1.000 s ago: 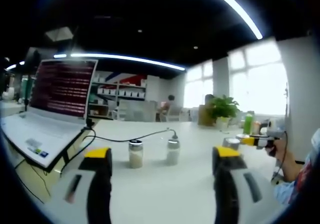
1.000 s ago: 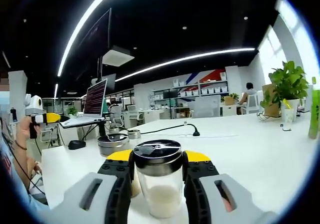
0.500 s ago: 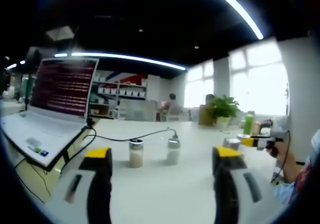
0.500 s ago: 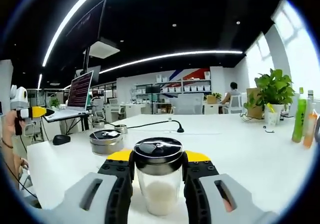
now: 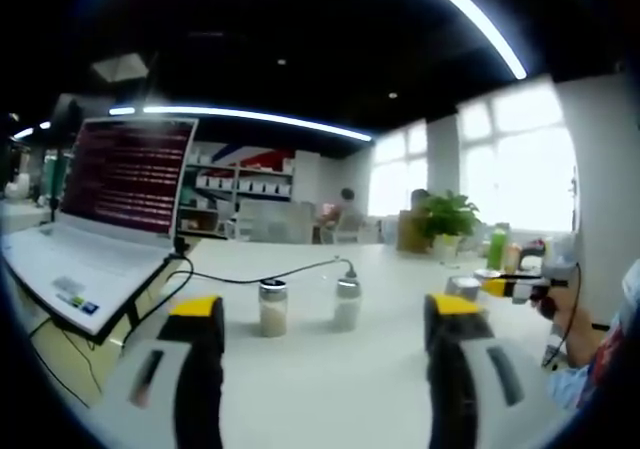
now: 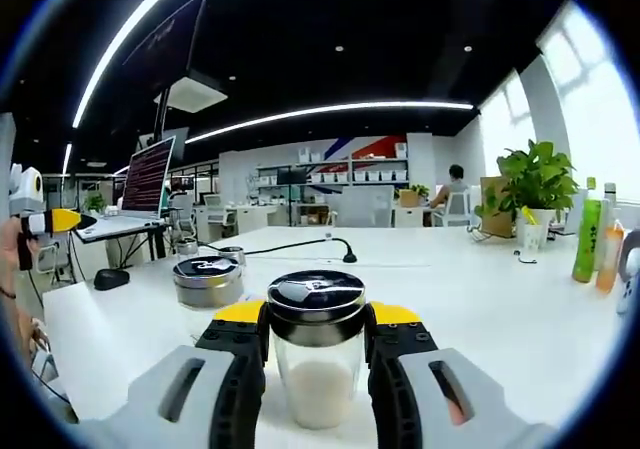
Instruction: Rotate the seasoning bottle until the label or dispensing opening points toward the visible target arrow and the bottle remains upright within the marked orientation range
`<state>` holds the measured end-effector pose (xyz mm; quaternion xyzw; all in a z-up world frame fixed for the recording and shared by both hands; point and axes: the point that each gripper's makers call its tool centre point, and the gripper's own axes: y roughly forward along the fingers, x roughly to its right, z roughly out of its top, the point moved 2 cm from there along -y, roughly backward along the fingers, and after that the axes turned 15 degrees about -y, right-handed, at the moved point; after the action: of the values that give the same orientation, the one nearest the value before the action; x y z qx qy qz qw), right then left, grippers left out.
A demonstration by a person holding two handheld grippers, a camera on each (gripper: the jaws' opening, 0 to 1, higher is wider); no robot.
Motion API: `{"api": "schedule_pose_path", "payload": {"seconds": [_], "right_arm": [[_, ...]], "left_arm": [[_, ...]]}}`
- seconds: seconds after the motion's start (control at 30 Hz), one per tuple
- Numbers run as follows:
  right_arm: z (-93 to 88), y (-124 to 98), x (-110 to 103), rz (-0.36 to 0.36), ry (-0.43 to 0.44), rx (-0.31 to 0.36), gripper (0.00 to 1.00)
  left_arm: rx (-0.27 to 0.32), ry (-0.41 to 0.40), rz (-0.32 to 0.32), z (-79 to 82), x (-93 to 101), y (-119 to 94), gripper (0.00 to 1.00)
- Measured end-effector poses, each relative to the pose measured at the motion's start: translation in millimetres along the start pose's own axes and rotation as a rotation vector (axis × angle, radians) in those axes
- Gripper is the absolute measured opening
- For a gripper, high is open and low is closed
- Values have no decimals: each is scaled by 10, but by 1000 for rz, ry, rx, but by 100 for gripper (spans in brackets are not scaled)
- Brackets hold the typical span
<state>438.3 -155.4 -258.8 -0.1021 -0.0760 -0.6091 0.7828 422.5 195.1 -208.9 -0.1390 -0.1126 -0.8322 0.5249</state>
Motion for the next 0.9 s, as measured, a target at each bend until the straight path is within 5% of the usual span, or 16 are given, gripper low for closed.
{"api": "schedule_pose_path", "payload": {"seconds": [0.2,0.43,0.9], "right_arm": [[-24,-7,-70,28,78,0,57],[48,-121,113,-62,89,55,71],[202,-364,262,-117,61,139,69]], "left_arm": [[-4,3,-4,-1,4,-4,87],[3,2,3,19,-18,-31,87],[-4,16,3,10,-5,-27,85]]}}
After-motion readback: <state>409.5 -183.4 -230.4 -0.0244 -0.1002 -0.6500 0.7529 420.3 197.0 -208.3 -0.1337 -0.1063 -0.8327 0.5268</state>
